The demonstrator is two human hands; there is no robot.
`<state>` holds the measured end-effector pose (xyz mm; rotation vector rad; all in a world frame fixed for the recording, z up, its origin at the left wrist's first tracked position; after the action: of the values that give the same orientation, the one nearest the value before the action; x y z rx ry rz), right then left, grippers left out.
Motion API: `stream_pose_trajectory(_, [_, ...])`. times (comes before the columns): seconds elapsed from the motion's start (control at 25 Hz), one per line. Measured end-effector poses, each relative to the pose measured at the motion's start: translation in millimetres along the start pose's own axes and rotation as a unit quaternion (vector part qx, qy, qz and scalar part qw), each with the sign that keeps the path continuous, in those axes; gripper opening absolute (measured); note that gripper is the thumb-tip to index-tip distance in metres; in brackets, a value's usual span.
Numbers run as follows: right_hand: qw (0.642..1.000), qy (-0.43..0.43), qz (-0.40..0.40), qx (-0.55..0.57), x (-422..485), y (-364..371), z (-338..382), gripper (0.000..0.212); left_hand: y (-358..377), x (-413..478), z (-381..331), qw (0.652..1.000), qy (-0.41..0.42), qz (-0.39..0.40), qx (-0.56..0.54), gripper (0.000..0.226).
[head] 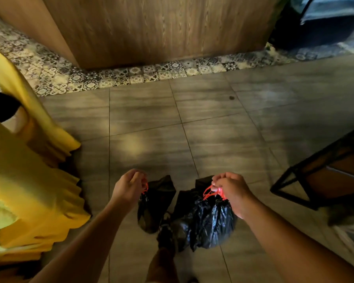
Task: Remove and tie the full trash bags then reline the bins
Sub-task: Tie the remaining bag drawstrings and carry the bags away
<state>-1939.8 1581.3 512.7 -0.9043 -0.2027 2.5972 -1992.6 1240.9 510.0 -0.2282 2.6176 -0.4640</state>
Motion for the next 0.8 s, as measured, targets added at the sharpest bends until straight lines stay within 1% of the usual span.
stream_pose_trajectory(0.2, [0.999, 0.002, -0.04, -0.007, 101, 21, 75, 0.011, 22, 103, -70, 1.0, -0.003, 0.015, 0.001, 0.027])
stream_pose_trajectory(0.36, [0.999, 0.004, -0.052, -0.01, 167, 42, 138, 0.01, 30, 190, -117, 0.999, -0.013, 0.038, 0.003, 0.026])
stream_pose_trajectory(0.6, [0.999, -0.005, -0.03, -0.01, 256, 85, 224, 0.009, 40, 292, -186, 0.998, 0.013, 0.034, 0.047, 0.024])
stream_pose_trajectory(0.8, [1.0, -0.018, 0.0, -0.014, 355, 126, 286, 0.012, 59, 386, -234, 0.997, 0.013, 0.006, 0.069, 0.024])
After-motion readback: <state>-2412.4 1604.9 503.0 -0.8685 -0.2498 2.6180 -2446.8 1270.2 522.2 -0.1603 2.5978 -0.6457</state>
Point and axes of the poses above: each hand's wrist, its own x-axis towards the middle knuckle, its own y-axis out of the palm, z = x × y, the point moved 7 cm from there along x, towards the middle knuckle, and after that the axes turned 6 degrees about -z, right-handed, at the moved point
